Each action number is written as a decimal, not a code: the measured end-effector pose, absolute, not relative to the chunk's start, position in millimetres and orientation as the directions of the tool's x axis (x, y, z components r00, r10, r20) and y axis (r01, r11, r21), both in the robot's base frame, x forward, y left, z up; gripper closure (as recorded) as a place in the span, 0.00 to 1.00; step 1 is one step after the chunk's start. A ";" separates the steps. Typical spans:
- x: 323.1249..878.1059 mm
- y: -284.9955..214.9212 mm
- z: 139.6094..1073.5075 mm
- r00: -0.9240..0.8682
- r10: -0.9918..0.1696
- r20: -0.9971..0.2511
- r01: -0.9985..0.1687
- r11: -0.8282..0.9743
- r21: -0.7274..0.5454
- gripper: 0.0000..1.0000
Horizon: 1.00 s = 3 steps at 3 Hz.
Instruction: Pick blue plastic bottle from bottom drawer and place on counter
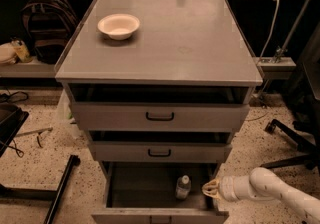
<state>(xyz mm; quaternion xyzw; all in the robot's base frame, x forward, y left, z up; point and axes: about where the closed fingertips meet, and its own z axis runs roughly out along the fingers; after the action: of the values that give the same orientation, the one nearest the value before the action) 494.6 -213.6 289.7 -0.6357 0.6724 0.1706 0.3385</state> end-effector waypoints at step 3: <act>507.9 -225.2 269.1 0.023 -0.739 -0.674 -0.960 0.171 -0.220 0.33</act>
Offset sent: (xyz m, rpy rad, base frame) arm 0.0134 -0.0207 -0.0199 -0.0156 -0.0289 -0.0510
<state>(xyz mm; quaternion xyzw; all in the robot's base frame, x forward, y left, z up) 507.9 -225.2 269.1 -0.6241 0.6806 0.1586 0.3495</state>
